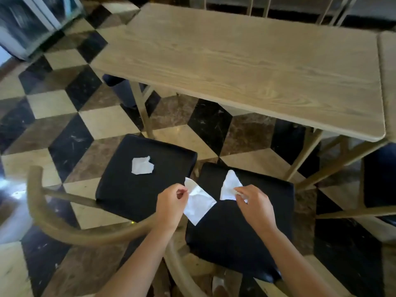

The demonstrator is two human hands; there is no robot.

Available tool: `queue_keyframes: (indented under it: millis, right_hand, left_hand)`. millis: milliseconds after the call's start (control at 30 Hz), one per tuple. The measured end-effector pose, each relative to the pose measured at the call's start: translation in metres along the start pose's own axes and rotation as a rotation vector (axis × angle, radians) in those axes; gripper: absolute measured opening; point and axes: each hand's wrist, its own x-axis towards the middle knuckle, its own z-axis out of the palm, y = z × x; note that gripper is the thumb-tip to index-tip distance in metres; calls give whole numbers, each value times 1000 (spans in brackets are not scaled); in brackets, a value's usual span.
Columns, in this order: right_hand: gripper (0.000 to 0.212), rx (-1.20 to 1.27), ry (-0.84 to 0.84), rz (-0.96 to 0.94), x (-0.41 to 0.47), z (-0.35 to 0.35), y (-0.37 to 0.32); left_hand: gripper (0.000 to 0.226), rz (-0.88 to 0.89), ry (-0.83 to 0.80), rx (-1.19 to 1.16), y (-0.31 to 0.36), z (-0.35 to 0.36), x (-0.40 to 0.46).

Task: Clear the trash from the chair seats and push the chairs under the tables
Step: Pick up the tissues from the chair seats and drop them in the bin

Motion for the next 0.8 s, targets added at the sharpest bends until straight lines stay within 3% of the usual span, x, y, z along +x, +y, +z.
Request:
queue_keyframes:
  millis: [300, 600, 800]
  right_hand:
    - [21, -214, 37, -372, -54, 26, -153]
    - [29, -237, 59, -474, -130, 138, -285]
    - [31, -186, 72, -590, -149, 180, -349]
  left_hand:
    - [6, 13, 201, 1, -46, -148, -51]
    - [15, -50, 258, -52, -167, -281, -80]
    - [12, -101, 279, -128, -209, -337, -67]
